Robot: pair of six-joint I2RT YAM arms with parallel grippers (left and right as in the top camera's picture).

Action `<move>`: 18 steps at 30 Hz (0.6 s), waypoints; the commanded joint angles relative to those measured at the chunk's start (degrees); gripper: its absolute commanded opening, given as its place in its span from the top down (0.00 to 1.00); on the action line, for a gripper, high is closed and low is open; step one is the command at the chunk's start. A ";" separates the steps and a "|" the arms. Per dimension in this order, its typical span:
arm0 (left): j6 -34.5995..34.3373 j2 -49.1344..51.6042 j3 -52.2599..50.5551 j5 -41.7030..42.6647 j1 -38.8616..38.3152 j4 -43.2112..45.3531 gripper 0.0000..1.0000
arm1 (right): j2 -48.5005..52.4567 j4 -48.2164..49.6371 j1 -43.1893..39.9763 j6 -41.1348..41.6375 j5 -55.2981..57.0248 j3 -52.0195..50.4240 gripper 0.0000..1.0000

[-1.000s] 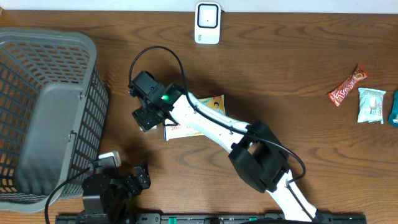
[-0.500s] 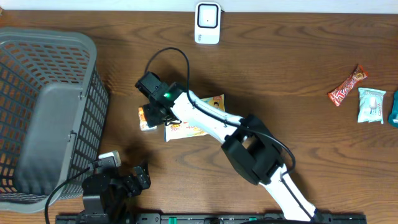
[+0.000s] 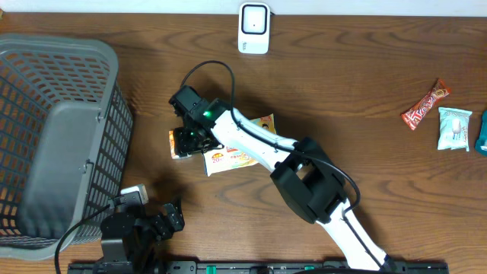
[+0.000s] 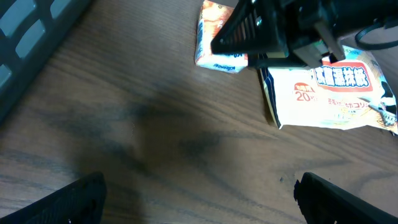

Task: Scan the item barcode
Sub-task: 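Lift the orange box with the right gripper and turn it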

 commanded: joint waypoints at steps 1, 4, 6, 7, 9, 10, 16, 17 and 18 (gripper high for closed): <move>0.35 -0.28 -0.28 0.07 0.09 -1.92 0.02 | 3.98 -0.94 1.18 -3.21 -0.31 -0.33 0.71; 0.35 -0.28 -0.28 0.07 0.09 -1.92 0.02 | 4.85 -1.75 1.22 -3.19 -0.35 -0.46 0.99; 0.35 -0.28 -0.28 0.07 0.09 -1.92 0.02 | 5.25 -2.86 0.74 -3.23 -0.50 -0.52 0.99; 0.35 -0.28 -0.28 0.07 0.09 -1.92 0.02 | 5.25 -3.67 0.37 -3.28 -1.31 -0.52 0.99; 0.35 -0.28 -0.28 0.07 0.09 -1.92 0.02 | 5.05 -5.16 -0.98 -5.95 -6.08 -0.50 0.99; 0.35 -0.28 -0.28 0.07 0.09 -1.92 0.02 | 4.96 -5.77 -2.21 -9.77 -11.56 -0.50 0.99; 0.35 -0.28 -0.28 0.07 0.09 -1.92 0.02 | 4.39 -24.50 -12.59 -55.52 -54.23 -0.52 0.99; 0.35 -0.28 -0.28 0.07 0.09 -1.92 0.02 | 4.39 -28.04 -13.84 -59.69 -54.82 -0.52 0.99; 0.35 -0.28 -0.28 0.07 0.09 -1.92 0.02 | 4.39 -31.28 -14.99 -63.08 -54.80 -0.52 0.99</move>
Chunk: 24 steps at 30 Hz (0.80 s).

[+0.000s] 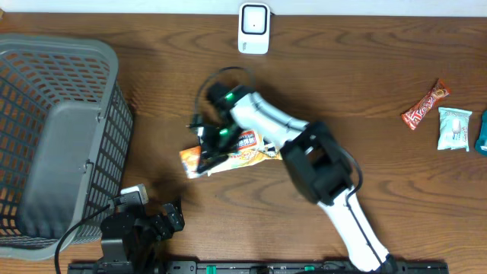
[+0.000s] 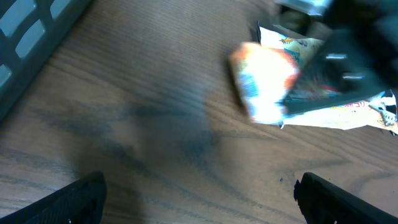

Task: Scan the item barcode
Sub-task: 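Lift the orange box with the right gripper and turn it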

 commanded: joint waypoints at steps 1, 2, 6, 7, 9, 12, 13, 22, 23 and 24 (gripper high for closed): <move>0.35 -0.28 -0.28 0.07 0.09 -1.92 0.02 | 0.70 -10.05 -5.99 -29.94 -17.09 -0.37 0.99; 0.35 -0.28 -0.28 0.07 0.09 -1.92 0.02 | 0.70 -13.57 -6.97 -33.70 -17.09 -0.37 0.99; 0.35 -0.28 -0.28 0.07 0.09 -1.92 0.02 | 0.70 -26.97 -9.42 -50.38 -18.38 -0.37 0.99; 0.35 -0.28 -0.28 0.07 0.09 -1.92 0.02 | 0.70 -30.47 -9.88 -55.04 -18.86 -0.37 0.99; 0.35 -0.28 -0.28 0.07 0.09 -1.92 0.02 | 0.68 -30.69 -10.51 -56.15 -18.62 -0.63 0.99; 0.35 -0.28 -0.28 0.07 0.09 -1.92 0.02 | 0.68 -30.69 -10.60 -56.41 -17.75 -0.72 0.99; 0.35 -0.28 -0.28 0.07 0.09 -1.92 0.02 | 0.68 -30.69 -10.51 -56.41 -17.66 -0.72 0.99; 0.35 -0.28 -0.28 0.07 0.09 -1.92 0.02 | 0.68 -30.69 -9.46 -54.69 -17.70 -0.72 0.99; 0.35 -0.28 -0.28 0.07 0.09 -1.92 0.02 | 0.68 -30.71 -9.46 -53.96 -17.66 -0.72 0.99; 0.35 -0.28 -0.28 0.07 0.09 -1.92 0.02 | 0.68 -30.71 -9.57 -53.68 -17.70 -0.72 0.99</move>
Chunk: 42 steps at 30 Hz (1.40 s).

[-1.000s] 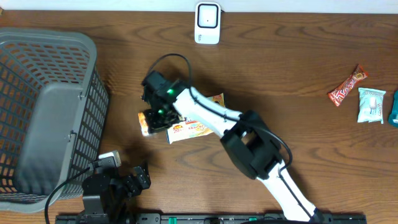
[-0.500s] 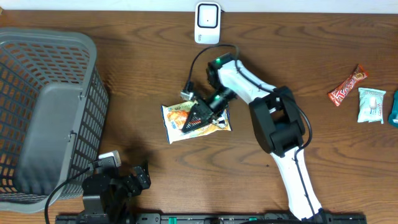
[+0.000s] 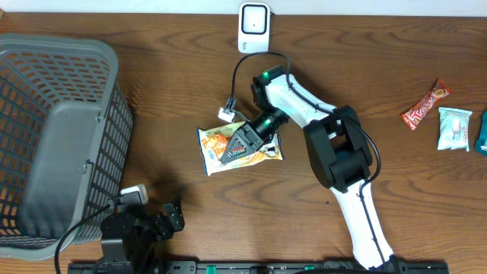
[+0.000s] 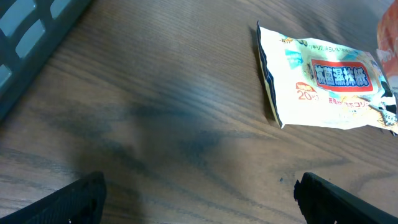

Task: Scan the item barcode
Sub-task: 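Lift the orange box with the right gripper and turn it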

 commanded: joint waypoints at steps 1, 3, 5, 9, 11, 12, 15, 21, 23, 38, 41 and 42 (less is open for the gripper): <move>0.35 -0.28 -0.28 0.07 0.09 -1.92 0.02 | 0.42 -0.04 0.15 0.81 -1.95 -0.31 0.99; 0.35 -0.28 -0.28 0.07 0.09 -1.92 0.02 | 0.39 -0.04 0.02 2.23 -1.86 -0.31 0.99; 0.35 -0.28 -0.28 0.07 0.09 -1.92 0.02 | 0.33 -0.04 -0.09 3.58 -1.42 -0.31 0.99; 0.35 -0.28 -0.28 0.07 0.09 -1.92 0.02 | -0.79 -0.04 -0.11 5.29 0.50 -0.96 0.99; 0.35 -0.28 -0.28 0.07 0.09 -1.92 0.02 | -2.32 -0.04 -0.17 5.22 0.74 -2.64 0.99; 0.35 -0.28 -0.28 0.07 0.09 -1.92 0.02 | -3.43 -0.04 -0.28 5.20 0.83 -3.87 0.99; 0.35 -0.28 -0.28 0.07 0.09 -1.92 0.02 | -7.65 -0.04 -1.14 3.58 0.90 -9.42 0.99; 0.35 -0.28 -0.28 0.07 0.09 -1.92 0.02 | -18.32 -0.04 -4.00 -3.13 -1.60 -25.70 0.99; 0.35 -0.28 -0.28 0.07 0.09 -1.92 0.02 | -21.86 -0.02 -4.55 -6.78 -2.58 -31.67 0.99; 0.35 -0.28 -0.28 0.07 0.09 -1.92 0.02 | -29.90 -0.04 -4.66 -17.77 -6.60 -47.65 0.99; 0.35 -0.28 -0.28 0.07 0.09 -1.92 0.02 | -29.90 -0.04 -4.66 -18.16 -7.02 -47.65 0.99; 0.35 -0.28 -0.28 0.07 0.09 -1.92 0.02 | -29.90 -0.02 -4.66 -18.18 -7.28 -47.65 0.99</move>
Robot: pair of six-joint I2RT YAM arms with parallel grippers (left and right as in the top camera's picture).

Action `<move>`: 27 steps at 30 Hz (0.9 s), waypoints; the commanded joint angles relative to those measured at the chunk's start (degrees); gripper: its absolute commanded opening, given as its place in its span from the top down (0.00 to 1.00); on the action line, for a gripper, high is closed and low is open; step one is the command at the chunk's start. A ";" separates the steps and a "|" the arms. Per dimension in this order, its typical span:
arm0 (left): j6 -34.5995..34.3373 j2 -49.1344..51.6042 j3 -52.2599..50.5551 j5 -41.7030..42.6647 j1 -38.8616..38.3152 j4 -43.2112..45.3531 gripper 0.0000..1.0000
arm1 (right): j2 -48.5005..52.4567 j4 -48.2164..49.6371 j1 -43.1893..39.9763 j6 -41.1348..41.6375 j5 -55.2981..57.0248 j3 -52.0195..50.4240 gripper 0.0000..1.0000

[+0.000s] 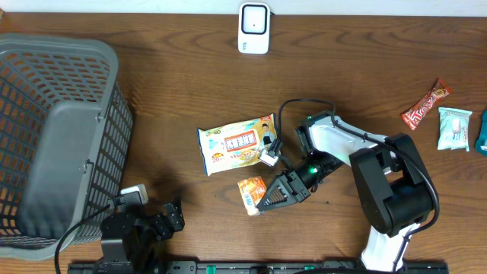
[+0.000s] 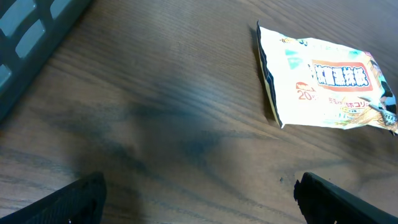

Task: Scan the item barcode
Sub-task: 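Lift the orange box with the right gripper and turn it, then hold the orange box in front of the white scanner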

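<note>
A white barcode scanner (image 1: 253, 28) stands at the table's far edge. My right gripper (image 1: 265, 200) is low over the table's near middle, shut on a small orange packet (image 1: 250, 195) that sticks out to its left. A larger white and orange wipes pack (image 1: 236, 143) (image 2: 323, 81) lies flat just behind it. My left gripper (image 1: 172, 217) (image 2: 208, 200) rests at the near left, open, with only bare wood between its fingers (image 2: 81, 199).
A large grey mesh basket (image 1: 57, 137) fills the left side; its wall (image 2: 28, 37) shows in the left wrist view. Several wrapped snacks (image 1: 426, 105) (image 1: 454, 128) lie at the far right. The right arm's elbow (image 1: 327, 137) arches over the middle right.
My right gripper was over the wipes pack with the orange packet; it now holds the packet nearer the front edge, and the wipes pack lies uncovered. The left arm has not moved.
My right gripper was first at the small orange packet left of the wipes pack. Then it had the packet lifted at the pack's left end, later over the pack itself. Now it holds the packet in front of the pack. The left gripper stayed parked and open.
</note>
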 commanded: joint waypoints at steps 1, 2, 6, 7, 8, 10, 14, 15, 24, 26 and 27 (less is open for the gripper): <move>0.35 -0.28 -0.28 0.07 0.09 -1.92 0.02 | -1.42 0.00 -0.02 -2.47 -2.64 -0.13 0.99; 0.35 -0.28 -0.28 0.07 0.09 -1.92 0.02 | -1.42 0.00 -0.02 -3.06 -2.73 -0.13 0.99; 0.35 -0.28 -0.28 0.07 0.09 -1.92 0.02 | -1.42 -0.02 -0.02 -3.28 -3.37 -0.13 0.99; 0.35 -0.28 -0.28 0.07 0.09 -1.92 0.02 | -1.42 -0.02 -0.02 -3.28 -3.58 -0.13 0.99; 0.35 -0.28 -0.28 0.07 0.09 -1.92 0.02 | -1.42 -0.02 -0.02 -3.28 -3.98 -0.13 0.99; 0.35 -0.28 -0.28 0.07 0.09 -1.92 0.02 | -1.42 0.00 -0.02 -3.30 -4.24 -0.13 0.99; 0.35 -0.28 -0.28 0.07 0.09 -1.92 0.02 | -1.42 0.04 -0.02 -3.74 -4.39 -0.13 0.99; 0.35 -0.28 -0.28 0.07 0.09 -1.92 0.02 | -1.42 0.07 -0.02 -3.76 -4.37 -0.13 0.99; 0.35 -0.28 -0.28 0.07 0.09 -1.92 0.02 | -1.42 8.35 -0.09 -4.07 -9.81 0.13 0.98; 0.35 -0.28 -0.28 0.07 0.09 -1.92 0.02 | -1.42 10.95 -0.59 -5.05 -10.69 0.90 0.98; 0.35 -0.28 -0.28 0.07 0.09 -1.92 0.02 | -1.42 12.04 -0.94 -5.01 -11.45 1.36 0.98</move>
